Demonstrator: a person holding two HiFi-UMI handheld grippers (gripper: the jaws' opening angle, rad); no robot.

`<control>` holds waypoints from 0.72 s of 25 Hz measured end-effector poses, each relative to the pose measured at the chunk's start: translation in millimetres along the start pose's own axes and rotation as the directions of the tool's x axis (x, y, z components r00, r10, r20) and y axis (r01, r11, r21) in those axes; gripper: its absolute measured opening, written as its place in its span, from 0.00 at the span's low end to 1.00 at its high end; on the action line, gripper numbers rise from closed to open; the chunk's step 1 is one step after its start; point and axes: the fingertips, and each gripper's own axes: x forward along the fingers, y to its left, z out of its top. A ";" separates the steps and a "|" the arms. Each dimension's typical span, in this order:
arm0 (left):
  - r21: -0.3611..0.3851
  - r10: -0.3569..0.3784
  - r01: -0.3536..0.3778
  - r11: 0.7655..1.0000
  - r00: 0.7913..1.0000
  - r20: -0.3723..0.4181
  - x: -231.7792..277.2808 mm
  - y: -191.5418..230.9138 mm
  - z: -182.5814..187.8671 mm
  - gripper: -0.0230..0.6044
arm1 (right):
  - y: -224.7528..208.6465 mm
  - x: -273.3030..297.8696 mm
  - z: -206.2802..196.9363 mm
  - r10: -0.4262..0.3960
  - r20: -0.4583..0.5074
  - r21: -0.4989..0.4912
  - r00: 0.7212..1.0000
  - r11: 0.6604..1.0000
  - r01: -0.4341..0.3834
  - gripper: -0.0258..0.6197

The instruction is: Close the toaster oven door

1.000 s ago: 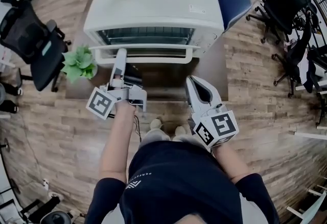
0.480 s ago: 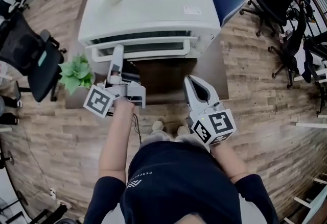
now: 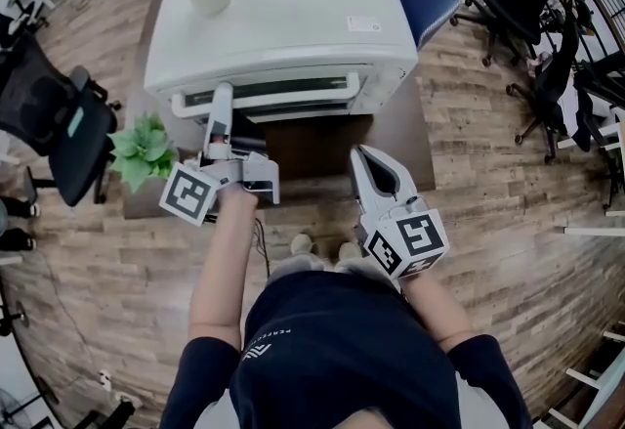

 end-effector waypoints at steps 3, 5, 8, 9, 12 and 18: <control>0.002 -0.004 0.004 1.000 1.000 0.003 2.4 0.4 0.7 0.24 | -2.0 -1.2 -0.7 -0.011 -0.002 0.002 1.000 1.000 0.011 0.04; 0.010 -0.008 0.008 1.000 1.000 0.003 2.5 0.8 0.9 0.24 | -3.2 -2.1 -1.1 -0.018 -0.002 0.005 1.000 1.000 0.018 0.04; 0.023 -0.017 0.017 1.000 1.000 0.006 2.4 1.0 0.8 0.25 | -4.9 -2.6 -2.1 -0.023 -0.004 0.005 1.000 1.000 0.023 0.04; 0.030 -0.022 0.021 0.999 1.000 0.006 2.5 0.4 0.8 0.25 | -5.3 -2.8 -2.0 -0.024 -0.004 0.005 1.000 1.000 0.024 0.04; 0.054 -0.035 0.034 0.998 0.999 0.006 2.3 -3.0 1.0 0.24 | -5.1 -4.0 -0.3 -0.022 -0.001 0.002 1.000 1.000 0.022 0.04; 0.061 -0.026 0.026 0.998 1.000 0.008 -0.4 -3.4 1.3 0.27 | -7.6 -8.9 3.1 -0.016 0.009 -0.004 1.000 1.000 0.016 0.04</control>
